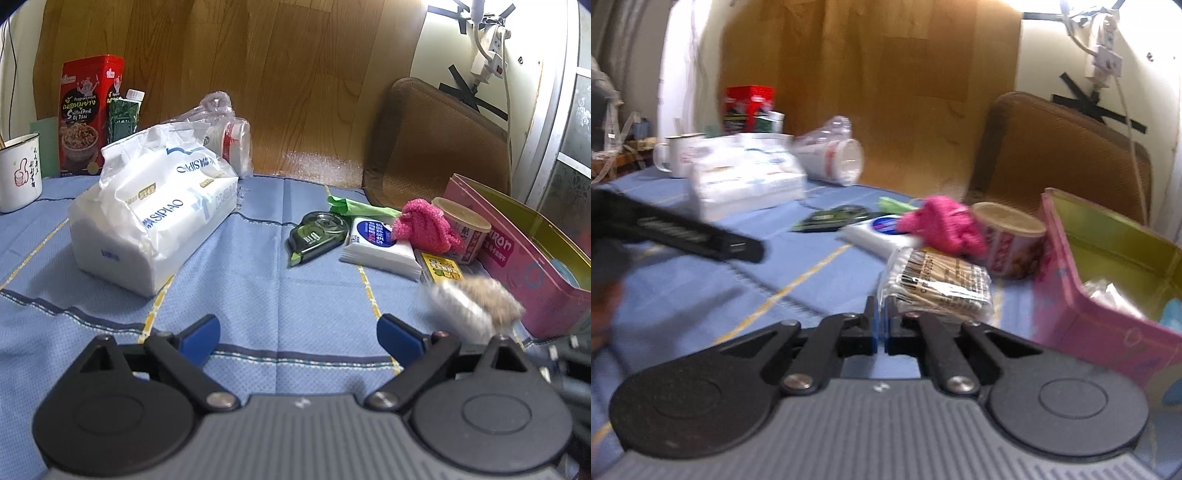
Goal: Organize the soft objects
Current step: 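Close the right gripper on the cotton swab bag and lift it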
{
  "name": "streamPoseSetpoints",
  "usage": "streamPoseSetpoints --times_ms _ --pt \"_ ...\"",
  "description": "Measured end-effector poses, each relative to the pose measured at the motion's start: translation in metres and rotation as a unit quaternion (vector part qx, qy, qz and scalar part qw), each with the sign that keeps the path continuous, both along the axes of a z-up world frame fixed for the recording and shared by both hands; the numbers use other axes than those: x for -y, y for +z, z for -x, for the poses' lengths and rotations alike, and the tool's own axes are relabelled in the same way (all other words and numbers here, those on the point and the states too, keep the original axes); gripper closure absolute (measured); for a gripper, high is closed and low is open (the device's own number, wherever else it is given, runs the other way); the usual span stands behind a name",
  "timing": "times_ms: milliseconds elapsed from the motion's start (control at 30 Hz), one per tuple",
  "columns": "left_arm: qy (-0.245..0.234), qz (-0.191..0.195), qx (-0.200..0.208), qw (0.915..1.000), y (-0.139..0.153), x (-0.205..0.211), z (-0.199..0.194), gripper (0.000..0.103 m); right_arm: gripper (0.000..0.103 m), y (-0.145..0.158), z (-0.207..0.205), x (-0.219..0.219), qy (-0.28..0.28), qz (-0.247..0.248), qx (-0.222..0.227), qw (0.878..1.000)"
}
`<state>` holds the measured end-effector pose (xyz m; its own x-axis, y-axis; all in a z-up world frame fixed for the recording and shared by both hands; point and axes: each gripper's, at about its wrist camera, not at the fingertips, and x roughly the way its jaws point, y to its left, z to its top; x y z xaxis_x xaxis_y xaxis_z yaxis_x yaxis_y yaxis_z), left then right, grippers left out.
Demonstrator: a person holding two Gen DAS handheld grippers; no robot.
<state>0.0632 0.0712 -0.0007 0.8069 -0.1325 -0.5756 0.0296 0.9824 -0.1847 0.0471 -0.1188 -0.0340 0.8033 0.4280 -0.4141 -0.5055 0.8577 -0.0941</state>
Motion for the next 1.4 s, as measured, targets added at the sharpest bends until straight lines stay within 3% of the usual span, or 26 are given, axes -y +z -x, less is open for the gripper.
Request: streamPoseSetpoints --times_ms 200,333,367,533,700,900,1000,1233,1400 --pt "-0.002 0.011 -0.004 0.9999 0.000 -0.002 -0.001 0.008 0.092 -0.003 0.035 -0.007 0.088 -0.002 -0.034 0.996" --pt "-0.010 0.013 -0.003 0.9999 0.000 -0.002 0.000 0.007 0.051 0.001 0.035 -0.002 0.069 -0.024 -0.027 0.997" --pt "-0.013 0.014 -0.001 0.9998 0.000 -0.001 0.000 0.006 0.049 0.002 0.034 0.001 0.061 -0.031 -0.026 0.997" --pt "-0.018 0.010 -0.001 0.9998 0.001 0.002 0.001 0.005 0.049 0.001 0.033 0.008 0.044 -0.042 -0.036 0.998" --pt "-0.016 0.009 -0.003 0.9998 0.000 0.001 0.000 0.005 0.050 0.001 0.033 0.002 0.063 -0.051 -0.040 0.996" --pt "-0.014 0.015 -0.006 0.9998 0.000 -0.001 0.000 0.005 0.050 -0.005 0.037 -0.027 0.030 0.059 0.057 0.996" --pt "-0.016 0.015 -0.005 0.9998 0.000 -0.001 0.000 0.005 0.050 -0.013 0.031 -0.025 0.008 0.092 0.069 0.993" --pt "-0.024 0.020 -0.002 0.9995 0.001 0.000 0.000 0.005 0.049 -0.009 0.021 0.019 -0.060 0.047 0.032 0.997" --pt "-0.073 0.052 0.007 0.9959 0.005 0.004 0.000 0.005 0.048 -0.005 0.022 0.037 -0.058 -0.009 -0.009 0.998"
